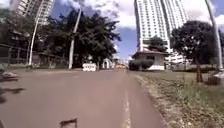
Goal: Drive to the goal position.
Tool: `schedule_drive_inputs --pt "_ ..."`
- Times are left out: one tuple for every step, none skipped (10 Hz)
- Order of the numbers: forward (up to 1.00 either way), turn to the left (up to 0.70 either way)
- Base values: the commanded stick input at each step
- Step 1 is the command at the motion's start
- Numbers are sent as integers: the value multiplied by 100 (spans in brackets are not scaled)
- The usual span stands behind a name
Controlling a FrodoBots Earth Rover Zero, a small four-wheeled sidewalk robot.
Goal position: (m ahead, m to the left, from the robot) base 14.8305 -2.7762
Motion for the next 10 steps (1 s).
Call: schedule_drive_inputs --pt "70 0" --pt "70 0" --pt "70 0" --pt "70 0" --pt "70 0" --pt "70 0" --pt "70 0" --pt "70 0" --pt "70 0" --pt "70 0"
